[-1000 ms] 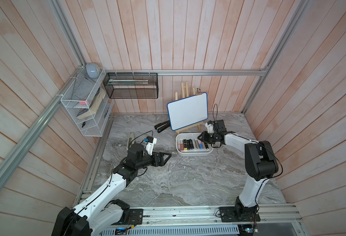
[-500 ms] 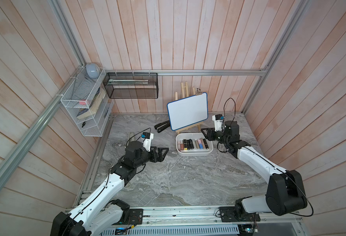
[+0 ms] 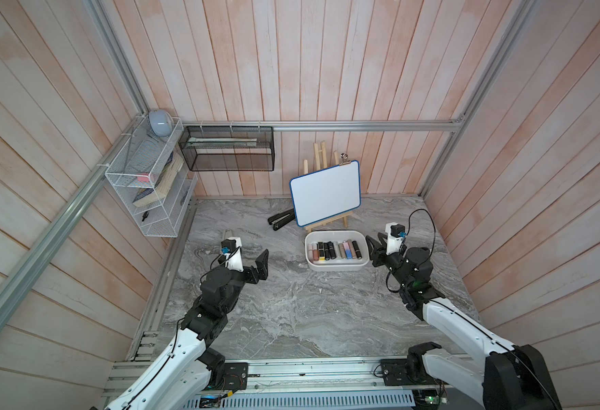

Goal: Put the lipstick into the storage box
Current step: Reset both arms

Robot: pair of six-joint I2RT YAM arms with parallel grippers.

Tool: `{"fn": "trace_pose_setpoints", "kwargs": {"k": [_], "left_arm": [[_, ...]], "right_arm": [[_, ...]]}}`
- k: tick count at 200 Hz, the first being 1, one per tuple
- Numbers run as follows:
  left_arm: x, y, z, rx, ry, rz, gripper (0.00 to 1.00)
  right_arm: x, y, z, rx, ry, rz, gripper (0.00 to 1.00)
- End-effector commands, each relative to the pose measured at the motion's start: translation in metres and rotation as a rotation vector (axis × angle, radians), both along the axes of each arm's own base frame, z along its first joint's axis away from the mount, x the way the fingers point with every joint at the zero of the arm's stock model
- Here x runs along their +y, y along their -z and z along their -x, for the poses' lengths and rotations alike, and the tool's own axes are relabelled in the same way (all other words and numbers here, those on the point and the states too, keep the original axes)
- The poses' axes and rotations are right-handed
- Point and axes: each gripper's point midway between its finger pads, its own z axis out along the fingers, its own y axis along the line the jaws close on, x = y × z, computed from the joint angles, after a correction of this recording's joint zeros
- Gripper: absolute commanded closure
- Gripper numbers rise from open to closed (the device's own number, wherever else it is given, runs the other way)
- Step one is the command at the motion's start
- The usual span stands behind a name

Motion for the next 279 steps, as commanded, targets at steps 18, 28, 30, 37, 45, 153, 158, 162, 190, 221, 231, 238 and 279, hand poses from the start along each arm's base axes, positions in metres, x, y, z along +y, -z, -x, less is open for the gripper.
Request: {"fn": "trace_pose_setpoints", "kwargs": {"k": [18, 28, 30, 37, 45, 153, 158, 162, 190, 221, 231, 238, 279], "left_arm": [[0.055, -0.013, -0.012, -0.086, -0.272, -0.025, 0.01], [0.06, -0.009, -0.016, -0.069, -0.29, -0.021, 0.01], [0.061, -0.008, -0.017, -0.064, -0.291, -0.023, 0.01], [0.063, -0.006, -0.02, -0.055, -0.299, -0.025, 0.0], [0.064, -0.002, -0.024, -0.042, -0.304, -0.03, 0.0], [0.099, 0.029, -0.074, -0.025, -0.345, -0.112, 0.0], [0.101, 0.029, -0.076, -0.029, -0.343, -0.119, 0.0], [0.103, 0.031, -0.078, -0.03, -0.345, -0.125, 0.0], [0.121, 0.047, -0.088, 0.003, -0.382, -0.144, 0.0], [0.127, 0.063, -0.094, 0.003, -0.386, -0.147, 0.0], [0.123, 0.066, -0.096, -0.004, -0.353, -0.193, 0.0], [0.124, 0.069, -0.096, -0.008, -0.356, -0.21, 0.0], [0.127, 0.086, -0.097, -0.014, -0.366, -0.217, 0.01]], "right_arm": [[-0.058, 0.022, 0.003, -0.014, 0.296, 0.092, 0.47], [-0.067, 0.028, 0.004, -0.018, 0.331, 0.111, 0.47], [-0.068, 0.029, 0.005, -0.018, 0.337, 0.114, 0.47], [-0.074, 0.034, 0.005, -0.017, 0.362, 0.119, 0.47], [-0.082, 0.041, 0.005, -0.012, 0.387, 0.117, 0.47], [-0.126, 0.068, -0.012, -0.064, 0.45, 0.083, 0.47], [-0.126, 0.069, -0.012, -0.065, 0.45, 0.085, 0.48], [-0.126, 0.07, -0.013, -0.064, 0.449, 0.085, 0.48], [-0.126, 0.073, -0.012, -0.087, 0.442, 0.087, 0.48], [-0.123, 0.077, -0.008, -0.104, 0.429, 0.087, 0.48], [-0.123, 0.079, -0.007, -0.105, 0.428, 0.086, 0.48], [-0.122, 0.08, -0.008, -0.108, 0.424, 0.088, 0.48], [-0.122, 0.081, -0.008, -0.104, 0.418, 0.091, 0.48]]}}
